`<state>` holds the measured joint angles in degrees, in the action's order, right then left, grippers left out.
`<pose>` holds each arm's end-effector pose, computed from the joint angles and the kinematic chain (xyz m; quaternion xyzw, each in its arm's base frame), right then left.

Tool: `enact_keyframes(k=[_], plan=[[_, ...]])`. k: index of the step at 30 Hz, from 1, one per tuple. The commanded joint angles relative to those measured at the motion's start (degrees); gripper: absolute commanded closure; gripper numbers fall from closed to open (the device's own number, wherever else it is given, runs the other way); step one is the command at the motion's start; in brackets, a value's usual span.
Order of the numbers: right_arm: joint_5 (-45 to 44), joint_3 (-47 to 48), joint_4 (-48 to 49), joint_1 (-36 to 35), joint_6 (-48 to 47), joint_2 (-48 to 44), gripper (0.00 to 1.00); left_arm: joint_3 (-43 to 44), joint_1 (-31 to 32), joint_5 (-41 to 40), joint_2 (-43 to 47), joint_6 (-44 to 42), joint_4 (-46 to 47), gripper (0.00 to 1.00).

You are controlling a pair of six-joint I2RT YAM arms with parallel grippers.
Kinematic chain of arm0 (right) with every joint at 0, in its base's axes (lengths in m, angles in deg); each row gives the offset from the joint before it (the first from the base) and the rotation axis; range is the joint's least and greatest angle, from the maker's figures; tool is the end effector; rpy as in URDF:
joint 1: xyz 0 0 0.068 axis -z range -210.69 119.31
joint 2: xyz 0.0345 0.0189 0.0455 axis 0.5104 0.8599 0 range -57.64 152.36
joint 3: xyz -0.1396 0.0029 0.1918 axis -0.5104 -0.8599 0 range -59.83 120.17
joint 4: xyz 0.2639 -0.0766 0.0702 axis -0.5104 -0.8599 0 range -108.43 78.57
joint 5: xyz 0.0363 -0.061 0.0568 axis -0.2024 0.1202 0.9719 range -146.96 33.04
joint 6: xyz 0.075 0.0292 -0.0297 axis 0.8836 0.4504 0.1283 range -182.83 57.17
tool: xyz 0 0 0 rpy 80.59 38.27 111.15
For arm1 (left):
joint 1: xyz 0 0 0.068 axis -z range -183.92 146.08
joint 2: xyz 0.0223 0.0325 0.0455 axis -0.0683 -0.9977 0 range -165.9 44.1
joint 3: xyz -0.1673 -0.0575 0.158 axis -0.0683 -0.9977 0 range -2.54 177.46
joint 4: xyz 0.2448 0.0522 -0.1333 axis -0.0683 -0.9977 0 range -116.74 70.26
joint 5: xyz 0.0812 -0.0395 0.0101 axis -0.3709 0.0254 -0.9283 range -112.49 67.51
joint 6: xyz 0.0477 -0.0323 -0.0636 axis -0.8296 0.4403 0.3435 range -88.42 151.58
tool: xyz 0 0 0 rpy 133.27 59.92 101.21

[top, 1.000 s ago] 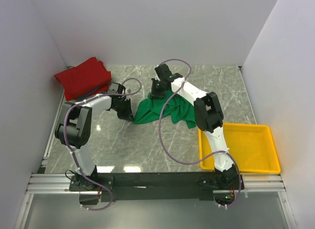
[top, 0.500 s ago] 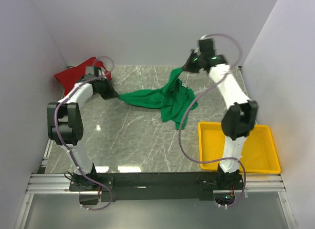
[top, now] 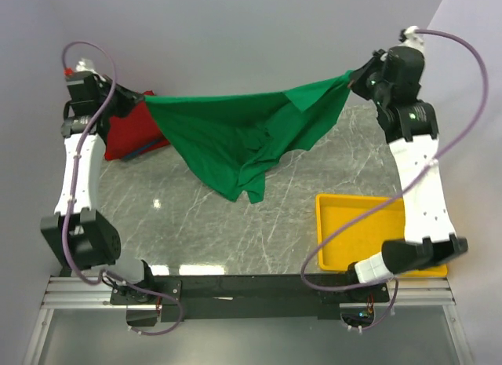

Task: Fold and stack the t-shirts
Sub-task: Flatten the tshirt out

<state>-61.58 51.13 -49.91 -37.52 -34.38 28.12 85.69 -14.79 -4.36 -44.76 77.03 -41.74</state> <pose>0.3641 0.0375 0.4742 0.1715 0.7649 0.1578 0.6005 0.4162 0.0560 0.3413 -0.3108 0.7657 -0.2880 0.4839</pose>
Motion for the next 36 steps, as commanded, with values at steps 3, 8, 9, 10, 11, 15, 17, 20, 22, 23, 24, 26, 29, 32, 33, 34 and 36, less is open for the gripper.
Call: enact_keyframes(k=[3,8,9,10,11,15,17,20,22,23,24,26,29,32,33,34,36], plan=[[-7.9,-3.3,13.9,0.3,-1.3,-11.5,1.0,7.7,-1.3,-3.4,7.6,5.3,7.6,1.0],[-10.3,-7.0,22.0,0.2,-3.3,-20.4,1.0,15.0,-1.6,-2.2,10.6,2.7,5.1,1.0],[-10.8,-7.2,22.4,0.2,-3.6,-21.3,1.0,17.1,-1.6,-2.0,11.2,2.2,5.0,1.0],[-11.5,-7.3,23.3,0.2,-3.7,-22.4,1.0,18.2,-1.5,-2.2,11.7,1.6,4.0,1.0],[-11.7,-7.3,23.5,0.2,-4.1,-24.0,1.0,19.5,-1.5,-3.4,12.6,-0.1,3.5,1.0],[-11.7,-3.4,23.0,0.2,-4.2,-24.7,1.0,27.2,1.1,-7.1,13.3,-5.1,1.0,0.99],[-10.2,-1.5,22.0,0.1,-4.0,-22.8,1.0,28.4,2.3,-6.7,12.8,-6.3,1.6,0.99],[-9.2,0.0,20.7,0.2,-3.5,-19.1,1.0,27.4,3.3,-2.1,10.6,-5.0,4.8,0.99],[-8.0,-0.1,20.9,0.2,-3.0,-15.7,1.0,25.2,3.6,1.6,8.4,-3.4,7.8,0.99],[-7.5,-0.4,21.4,0.2,-2.4,-14.6,1.0,24.5,3.6,2.8,7.3,-2.7,8.8,0.99],[-6.4,-0.5,21.8,0.2,-2.3,-13.3,1.0,24.1,3.8,3.7,6.3,-2.5,10.4,0.99],[-5.1,0.5,22.1,0.2,-1.8,-8.8,1.0,24.4,4.3,5.8,2.5,-2.4,11.4,0.99],[-2.7,4.9,20.8,0.2,-0.8,-1.4,1.0,27.9,4.7,7.7,-3.3,-2.5,12.7,0.99],[0.1,13.0,16.8,0.2,2.2,6.5,1.0,30.9,4.6,8.8,-8.3,-1.9,13.4,0.99],[1.3,15.9,16.4,0.1,2.9,8.1,1.0,31.5,4.7,8.8,-9.5,-1.8,13.6,0.99],[2.9,16.7,16.6,-0.1,3.5,9.2,1.0,31.9,4.7,8.8,-10.4,-1.9,13.7,0.99],[3.6,18.2,17.0,-0.5,4.6,12.2,1.0,33.2,4.7,8.5,-12.5,-2.2,13.6,0.99]])
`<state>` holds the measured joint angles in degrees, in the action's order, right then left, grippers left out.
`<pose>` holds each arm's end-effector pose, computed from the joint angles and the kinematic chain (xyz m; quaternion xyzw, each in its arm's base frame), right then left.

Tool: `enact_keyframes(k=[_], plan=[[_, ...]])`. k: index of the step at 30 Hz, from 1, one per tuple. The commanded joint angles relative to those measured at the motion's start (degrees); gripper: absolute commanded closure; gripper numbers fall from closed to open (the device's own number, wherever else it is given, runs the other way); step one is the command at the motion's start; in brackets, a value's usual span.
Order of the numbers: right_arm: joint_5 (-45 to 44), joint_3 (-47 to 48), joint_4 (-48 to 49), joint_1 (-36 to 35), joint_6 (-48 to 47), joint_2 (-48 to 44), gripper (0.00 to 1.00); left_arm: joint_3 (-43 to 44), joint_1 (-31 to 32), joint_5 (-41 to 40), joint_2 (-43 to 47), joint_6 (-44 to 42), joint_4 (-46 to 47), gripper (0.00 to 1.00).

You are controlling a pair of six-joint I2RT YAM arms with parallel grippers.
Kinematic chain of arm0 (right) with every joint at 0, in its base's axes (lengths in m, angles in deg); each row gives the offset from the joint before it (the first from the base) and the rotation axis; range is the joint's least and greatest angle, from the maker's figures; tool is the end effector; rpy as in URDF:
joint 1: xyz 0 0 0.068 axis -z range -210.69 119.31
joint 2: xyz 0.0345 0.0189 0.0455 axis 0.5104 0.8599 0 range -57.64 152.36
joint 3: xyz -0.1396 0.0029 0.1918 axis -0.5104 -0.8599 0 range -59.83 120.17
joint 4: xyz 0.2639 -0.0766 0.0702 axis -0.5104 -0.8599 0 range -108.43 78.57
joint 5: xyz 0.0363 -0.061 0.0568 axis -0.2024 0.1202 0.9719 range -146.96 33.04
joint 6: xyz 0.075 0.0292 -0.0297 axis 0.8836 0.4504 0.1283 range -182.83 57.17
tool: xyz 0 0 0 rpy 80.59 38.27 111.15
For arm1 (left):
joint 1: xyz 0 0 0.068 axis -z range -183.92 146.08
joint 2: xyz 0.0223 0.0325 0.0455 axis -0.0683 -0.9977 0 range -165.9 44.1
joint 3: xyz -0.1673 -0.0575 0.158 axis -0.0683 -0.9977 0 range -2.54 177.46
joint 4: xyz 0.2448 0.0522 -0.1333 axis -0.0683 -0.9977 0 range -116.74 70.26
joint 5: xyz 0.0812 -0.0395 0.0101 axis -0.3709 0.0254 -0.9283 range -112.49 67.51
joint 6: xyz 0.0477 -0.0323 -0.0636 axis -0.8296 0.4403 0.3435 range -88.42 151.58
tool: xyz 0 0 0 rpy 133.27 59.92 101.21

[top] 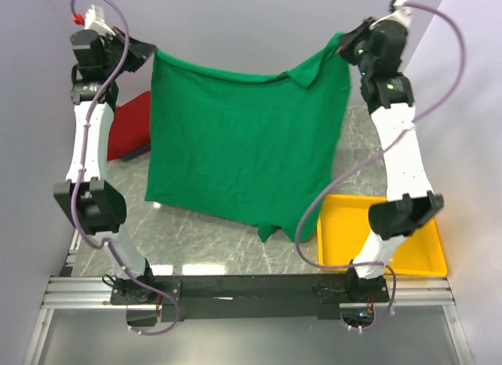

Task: Fold and stack the t-shirts
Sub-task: Flatten the tshirt out

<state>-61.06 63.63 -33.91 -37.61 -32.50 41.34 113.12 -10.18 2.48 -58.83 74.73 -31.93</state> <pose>0.4218 0.0458 0.5088 0.1660 0.6746 0.2060 0.6892 0.4628 0.0187 0.4536 -0.1477 0.6885 -0.3638 0.6098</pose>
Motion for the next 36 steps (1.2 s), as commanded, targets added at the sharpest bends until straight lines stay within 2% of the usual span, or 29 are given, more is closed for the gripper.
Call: enact_keyframes(k=[1,7,11,15,22,27,31,36], plan=[[3.4,6.5,0.9,-0.7,2.9,0.7,1.0,6.2,0.1,1.5,0.7,-0.5,3.3,0.99],[2.5,10.1,0.1,-2.7,1.8,2.7,1.0,4.9,-0.7,1.3,1.9,-1.6,2.9,0.99],[1.2,8.8,-0.6,-5.1,0.9,0.2,1.0,-0.3,-2.3,1.7,6.7,0.3,3.3,0.99],[-3.6,4.2,0.3,-9.6,-1.7,-5.4,1.0,-5.5,-4.5,1.8,13.5,2.0,3.5,0.99],[-15.4,-0.3,1.8,-20.1,-6.8,-17.2,1.0,-4.0,-4.8,-1.8,24.0,-2.1,-2.9,0.99],[-21.6,-3.4,6.4,-26.8,-10.0,-24.7,1.0,2.8,0.5,-10.0,27.9,-11.4,-10.2,0.99],[-23.8,-1.7,6.5,-29.9,-10.8,-26.9,1.0,8.3,5.9,-17.4,30.6,-17.5,-13.7,0.99],[-24.2,1.3,6.2,-33.9,-10.6,-28.0,1.0,8.9,10.4,-23.9,34.3,-21.4,-15.1,0.99]])
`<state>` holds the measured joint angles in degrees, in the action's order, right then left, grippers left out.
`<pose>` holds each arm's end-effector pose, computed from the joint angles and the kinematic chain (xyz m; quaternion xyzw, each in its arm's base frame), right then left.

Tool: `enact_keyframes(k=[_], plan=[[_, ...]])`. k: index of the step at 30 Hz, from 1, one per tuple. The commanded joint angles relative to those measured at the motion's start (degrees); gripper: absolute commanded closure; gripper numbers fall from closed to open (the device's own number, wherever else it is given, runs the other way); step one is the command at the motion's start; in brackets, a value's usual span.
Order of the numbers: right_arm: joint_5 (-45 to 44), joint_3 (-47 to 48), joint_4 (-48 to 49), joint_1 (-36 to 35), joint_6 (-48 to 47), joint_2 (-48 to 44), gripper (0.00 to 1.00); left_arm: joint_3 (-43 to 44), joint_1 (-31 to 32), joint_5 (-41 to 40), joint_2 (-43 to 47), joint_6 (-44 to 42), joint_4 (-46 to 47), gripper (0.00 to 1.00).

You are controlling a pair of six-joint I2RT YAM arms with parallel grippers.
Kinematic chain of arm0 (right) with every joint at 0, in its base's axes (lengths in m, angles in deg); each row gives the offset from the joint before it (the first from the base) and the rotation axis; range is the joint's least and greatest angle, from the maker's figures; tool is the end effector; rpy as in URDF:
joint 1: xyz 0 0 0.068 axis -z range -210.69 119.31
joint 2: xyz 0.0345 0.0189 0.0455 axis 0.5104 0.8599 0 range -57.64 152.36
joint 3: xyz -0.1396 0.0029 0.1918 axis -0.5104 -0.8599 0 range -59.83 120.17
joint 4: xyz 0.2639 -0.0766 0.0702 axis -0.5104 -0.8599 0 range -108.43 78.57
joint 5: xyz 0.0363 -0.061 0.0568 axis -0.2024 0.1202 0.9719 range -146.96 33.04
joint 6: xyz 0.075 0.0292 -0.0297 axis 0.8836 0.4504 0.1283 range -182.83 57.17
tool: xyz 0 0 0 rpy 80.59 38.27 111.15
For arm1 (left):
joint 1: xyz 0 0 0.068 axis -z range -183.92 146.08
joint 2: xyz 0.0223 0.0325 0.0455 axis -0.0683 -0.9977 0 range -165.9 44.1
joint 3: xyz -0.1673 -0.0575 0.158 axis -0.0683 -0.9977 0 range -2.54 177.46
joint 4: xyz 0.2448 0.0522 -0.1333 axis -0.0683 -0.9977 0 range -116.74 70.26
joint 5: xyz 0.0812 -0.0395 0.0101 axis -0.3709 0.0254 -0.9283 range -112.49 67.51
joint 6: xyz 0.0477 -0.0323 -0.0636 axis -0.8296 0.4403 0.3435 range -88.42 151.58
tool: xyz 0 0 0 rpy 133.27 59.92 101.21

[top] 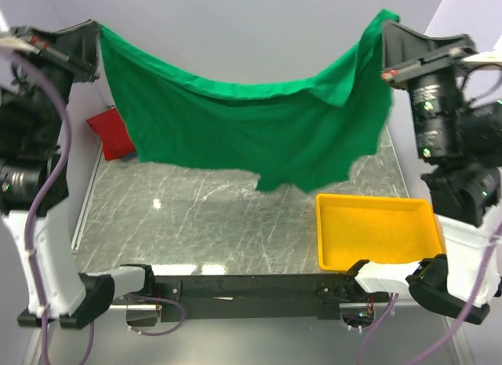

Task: Fold and stack the t-shirts
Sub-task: Flatten the tshirt out

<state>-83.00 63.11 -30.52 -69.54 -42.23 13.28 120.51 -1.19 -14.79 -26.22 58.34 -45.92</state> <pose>0.1632 0.0889 0.6538 0.1216 0.4909 0.3309 0.7967 0.1911 -0.0192 0.6437 -0.0533 0.5251 -0.2502 0.8117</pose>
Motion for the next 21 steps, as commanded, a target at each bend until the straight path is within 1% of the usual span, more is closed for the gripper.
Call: enact_keyframes(k=[1,5,7,9,10,12,14,15,16,17,18,19,20,21], plan=[[-2.3,2.4,2.7,-2.9,-0.6,0.1,1.0,1.1,1.8,-7.1,2.0,-5.1,-1.2,0.99],[-3.4,1.7,3.0,-4.3,0.5,0.1,1.0,-0.7,2.6,-6.7,3.2,-4.1,0.1,0.99],[-6.4,-1.5,4.8,-4.2,-0.4,-0.5,1.0,-3.2,2.6,-6.4,2.6,-4.0,0.7,0.99],[-9.8,-4.5,7.7,-4.3,-3.0,-0.6,1.0,-5.7,2.6,-6.1,0.9,-3.9,1.6,0.99],[-13.7,-7.2,8.6,-4.1,-4.1,-0.5,1.0,-8.1,2.6,-5.2,0.1,-3.7,2.5,0.99],[-15.9,-10.0,12.3,-2.8,-8.3,0.8,1.0,-11.3,2.6,-3.8,-3.0,-3.0,3.6,0.99],[-13.3,-12.0,11.7,1.3,-7.3,2.8,1.0,-13.4,2.6,-2.4,-5.2,-2.3,5.7,1.0],[-10.5,-12.7,9.4,7.2,-2.6,5.2,1.0,-14.4,2.5,-2.3,-7.8,-2.0,6.2,0.99],[-7.9,-15.7,8.8,9.9,0.0,6.3,1.0,-15.8,2.4,-2.2,-9.4,-2.0,6.7,1.0],[-3.2,-17.8,10.2,12.2,2.1,7.5,1.0,-16.3,2.0,-1.5,-11.0,-1.9,7.5,1.0],[-1.1,-19.8,11.3,14.4,4.6,9.9,1.0,-17.3,1.8,-1.0,-14.7,-1.7,8.2,0.99],[0.3,-22.0,12.3,17.5,5.5,11.7,1.0,-17.8,1.6,-0.5,-16.7,-1.6,9.2,0.99],[2.3,-21.9,12.6,18.9,6.3,13.9,1.0,-17.9,1.1,2.0,-19.0,-1.5,9.9,0.99],[2.7,-21.3,12.0,19.9,7.6,19.3,1.0,-17.6,0.7,3.3,-24.7,-1.0,10.3,0.99]])
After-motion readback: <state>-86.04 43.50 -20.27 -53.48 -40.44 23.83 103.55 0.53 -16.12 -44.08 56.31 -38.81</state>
